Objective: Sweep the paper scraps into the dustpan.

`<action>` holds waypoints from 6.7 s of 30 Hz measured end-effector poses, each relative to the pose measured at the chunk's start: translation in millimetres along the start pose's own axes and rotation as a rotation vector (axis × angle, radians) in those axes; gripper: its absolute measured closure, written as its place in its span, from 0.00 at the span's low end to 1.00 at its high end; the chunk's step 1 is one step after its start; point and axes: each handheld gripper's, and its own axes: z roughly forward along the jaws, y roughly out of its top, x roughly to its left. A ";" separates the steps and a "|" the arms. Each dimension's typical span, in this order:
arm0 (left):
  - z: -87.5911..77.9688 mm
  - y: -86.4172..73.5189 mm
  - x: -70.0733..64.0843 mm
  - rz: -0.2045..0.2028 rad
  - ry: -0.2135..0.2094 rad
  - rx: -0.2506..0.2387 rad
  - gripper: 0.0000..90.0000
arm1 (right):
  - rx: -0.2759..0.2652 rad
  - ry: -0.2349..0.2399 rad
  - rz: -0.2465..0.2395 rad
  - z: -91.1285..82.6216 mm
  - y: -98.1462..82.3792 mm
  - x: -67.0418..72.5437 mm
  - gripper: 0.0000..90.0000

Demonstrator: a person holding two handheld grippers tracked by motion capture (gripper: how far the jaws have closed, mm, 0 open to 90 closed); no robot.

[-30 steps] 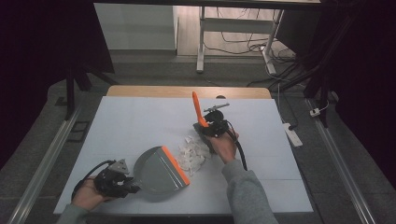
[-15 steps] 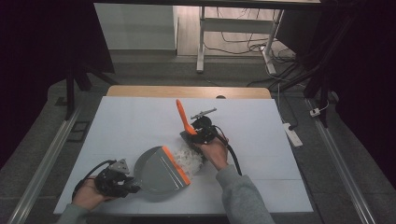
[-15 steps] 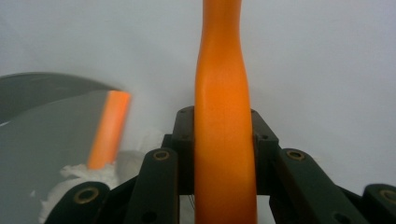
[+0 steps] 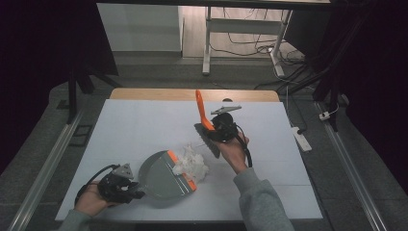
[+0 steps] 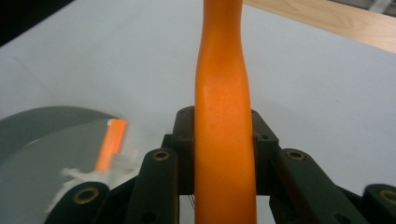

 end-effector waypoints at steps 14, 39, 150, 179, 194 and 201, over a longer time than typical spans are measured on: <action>0.6 0.2 1.7 0.005 -0.007 -0.003 0.68 | 0.105 -0.131 0.037 35.8 -0.1 -31.5 0.78; 2.7 1.2 1.8 0.002 -0.011 0.001 0.68 | 0.229 -0.020 -0.082 63.0 0.4 8.6 0.78; 4.5 -0.4 4.2 -0.010 -0.015 -0.002 0.68 | 0.233 0.093 -0.163 72.2 -4.6 71.0 0.78; 5.9 0.1 2.9 -0.008 -0.016 -0.003 0.68 | 0.037 0.205 -0.148 26.3 3.8 86.6 0.78; 0.8 -9.9 6.4 0.008 -0.037 -0.010 0.68 | 0.053 0.139 -0.104 6.5 -18.9 55.0 0.78; -8.9 -23.4 10.9 0.010 -0.041 -0.009 0.68 | 0.101 0.104 -0.088 -0.5 -40.9 45.9 0.78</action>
